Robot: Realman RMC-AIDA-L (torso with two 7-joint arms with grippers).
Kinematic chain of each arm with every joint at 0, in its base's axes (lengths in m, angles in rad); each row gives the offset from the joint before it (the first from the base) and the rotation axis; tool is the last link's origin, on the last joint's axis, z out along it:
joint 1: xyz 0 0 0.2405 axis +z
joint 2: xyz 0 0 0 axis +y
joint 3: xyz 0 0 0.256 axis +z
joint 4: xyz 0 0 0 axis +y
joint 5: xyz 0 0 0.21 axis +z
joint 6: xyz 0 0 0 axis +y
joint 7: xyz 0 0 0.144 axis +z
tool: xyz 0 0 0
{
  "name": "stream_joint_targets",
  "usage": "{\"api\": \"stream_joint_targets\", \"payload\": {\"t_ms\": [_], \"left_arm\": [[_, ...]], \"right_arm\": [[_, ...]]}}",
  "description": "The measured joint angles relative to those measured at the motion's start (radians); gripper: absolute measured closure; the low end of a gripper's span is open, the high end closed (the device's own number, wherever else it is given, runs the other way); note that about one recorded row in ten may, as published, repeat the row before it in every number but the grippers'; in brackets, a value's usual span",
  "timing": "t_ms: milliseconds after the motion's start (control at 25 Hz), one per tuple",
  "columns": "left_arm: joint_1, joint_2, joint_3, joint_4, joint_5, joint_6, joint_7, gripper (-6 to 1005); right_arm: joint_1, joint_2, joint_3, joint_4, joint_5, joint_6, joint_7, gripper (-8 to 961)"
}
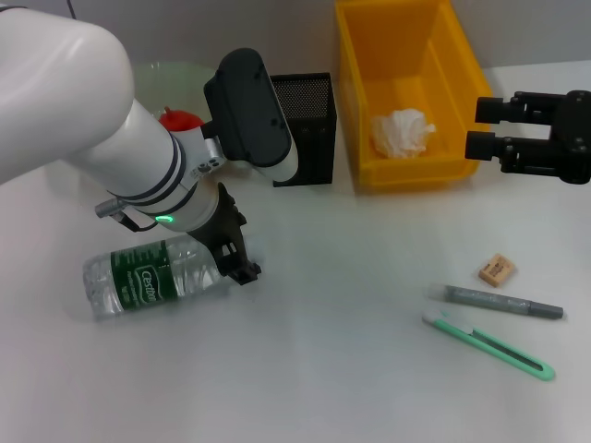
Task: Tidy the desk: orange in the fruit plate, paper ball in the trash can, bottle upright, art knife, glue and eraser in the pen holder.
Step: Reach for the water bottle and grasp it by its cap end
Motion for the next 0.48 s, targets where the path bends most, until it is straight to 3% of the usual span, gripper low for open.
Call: {"api": "stream_joint_targets", "payload": {"t_ms": [480], "left_arm": [[0.004,0.000,0.000,0.006,-0.006,0.017,0.008,292]], "right_arm": [[0.005,0.000,0.000,0.004,0.000,0.000,0.000,300]]}}
